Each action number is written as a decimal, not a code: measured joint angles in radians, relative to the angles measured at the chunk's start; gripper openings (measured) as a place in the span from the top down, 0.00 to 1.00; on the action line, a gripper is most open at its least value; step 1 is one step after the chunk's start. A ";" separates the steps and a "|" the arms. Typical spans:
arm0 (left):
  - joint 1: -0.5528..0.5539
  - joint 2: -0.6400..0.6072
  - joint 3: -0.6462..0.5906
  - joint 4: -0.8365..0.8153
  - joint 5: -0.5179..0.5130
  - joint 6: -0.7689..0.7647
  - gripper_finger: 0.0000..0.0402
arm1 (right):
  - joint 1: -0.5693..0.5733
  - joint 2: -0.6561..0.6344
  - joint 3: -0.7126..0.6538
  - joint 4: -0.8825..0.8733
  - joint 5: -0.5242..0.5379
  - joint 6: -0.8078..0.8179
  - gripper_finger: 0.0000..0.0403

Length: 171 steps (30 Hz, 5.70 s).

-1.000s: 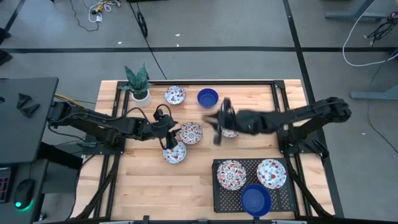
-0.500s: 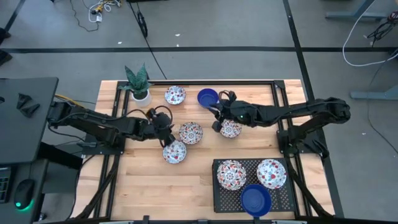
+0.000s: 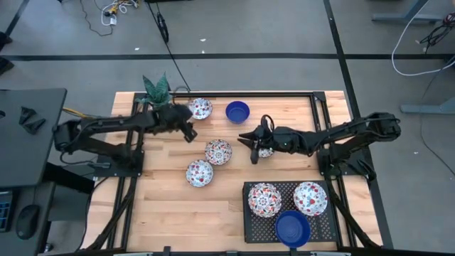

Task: Pick & Place Mini bowls
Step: Stack the top white patterned bowl on top of the white patterned bowl on the shelf

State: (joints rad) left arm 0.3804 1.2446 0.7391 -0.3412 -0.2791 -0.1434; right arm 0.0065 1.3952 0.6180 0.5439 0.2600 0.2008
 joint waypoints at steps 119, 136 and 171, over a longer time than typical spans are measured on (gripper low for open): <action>-0.480 0.335 0.525 -0.118 0.257 0.631 0.95 | 0.089 0.048 0.419 -0.780 -0.297 -0.745 0.89; -0.480 0.330 0.528 -0.023 0.248 0.617 0.70 | 0.099 0.050 0.417 -0.815 -0.160 -0.680 1.00; -0.440 0.293 0.596 -0.262 0.038 0.344 0.56 | 1.045 0.048 1.045 -1.967 0.229 0.683 1.00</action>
State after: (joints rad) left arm -0.0593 1.5379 1.3350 -0.6032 -0.2409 0.2001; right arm 1.0519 1.4437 1.6634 -1.4227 0.4894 0.8836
